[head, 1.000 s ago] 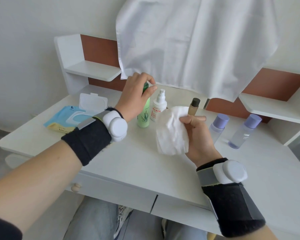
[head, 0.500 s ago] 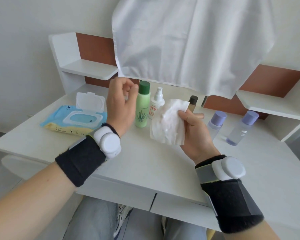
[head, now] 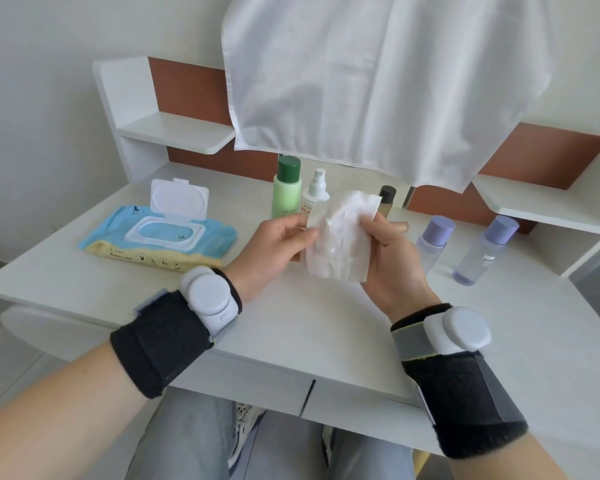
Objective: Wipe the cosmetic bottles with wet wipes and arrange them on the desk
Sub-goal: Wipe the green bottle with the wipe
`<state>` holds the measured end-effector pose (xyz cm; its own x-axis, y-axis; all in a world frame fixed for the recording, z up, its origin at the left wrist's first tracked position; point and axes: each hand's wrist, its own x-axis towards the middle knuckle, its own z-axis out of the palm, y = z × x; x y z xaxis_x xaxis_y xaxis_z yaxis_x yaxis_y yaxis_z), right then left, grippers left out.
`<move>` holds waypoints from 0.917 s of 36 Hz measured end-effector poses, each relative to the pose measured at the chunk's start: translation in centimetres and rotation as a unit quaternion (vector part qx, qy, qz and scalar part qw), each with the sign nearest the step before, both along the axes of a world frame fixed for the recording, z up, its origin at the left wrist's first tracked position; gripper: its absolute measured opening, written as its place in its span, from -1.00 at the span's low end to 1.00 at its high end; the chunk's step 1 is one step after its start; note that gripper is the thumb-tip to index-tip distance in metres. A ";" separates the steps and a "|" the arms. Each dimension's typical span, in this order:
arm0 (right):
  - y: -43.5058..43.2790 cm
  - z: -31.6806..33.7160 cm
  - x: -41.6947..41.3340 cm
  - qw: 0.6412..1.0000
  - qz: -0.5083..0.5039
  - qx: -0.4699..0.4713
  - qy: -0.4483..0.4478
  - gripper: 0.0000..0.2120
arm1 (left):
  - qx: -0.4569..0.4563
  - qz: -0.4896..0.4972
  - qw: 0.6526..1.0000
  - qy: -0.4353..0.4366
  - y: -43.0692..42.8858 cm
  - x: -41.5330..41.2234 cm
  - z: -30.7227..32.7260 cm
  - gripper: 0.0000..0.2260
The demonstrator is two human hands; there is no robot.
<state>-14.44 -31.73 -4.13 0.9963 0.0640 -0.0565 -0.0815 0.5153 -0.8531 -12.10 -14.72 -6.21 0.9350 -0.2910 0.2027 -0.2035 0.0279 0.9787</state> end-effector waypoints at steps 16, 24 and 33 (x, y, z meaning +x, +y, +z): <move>0.5 -0.3 -0.2 0.990 0.008 -0.137 -0.012 -0.72 | -0.066 0.016 0.997 0.030 0.9 0.6 0.2 -0.81; 0.4 -0.4 -0.1 0.984 0.062 -0.163 -0.035 -0.70 | -0.070 0.033 0.997 0.023 1.2 0.8 0.1 -0.82; 0.3 -0.5 -0.1 0.987 0.011 -0.157 -0.024 -0.80 | -0.053 0.055 0.997 -0.014 1.5 1.0 0.2 -0.82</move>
<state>-14.55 -31.39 -4.66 0.9970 0.0720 -0.0294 -0.0448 0.2238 -0.9736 -11.05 -13.19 -6.02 0.9535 -0.1622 0.2540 -0.2390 0.1062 0.9652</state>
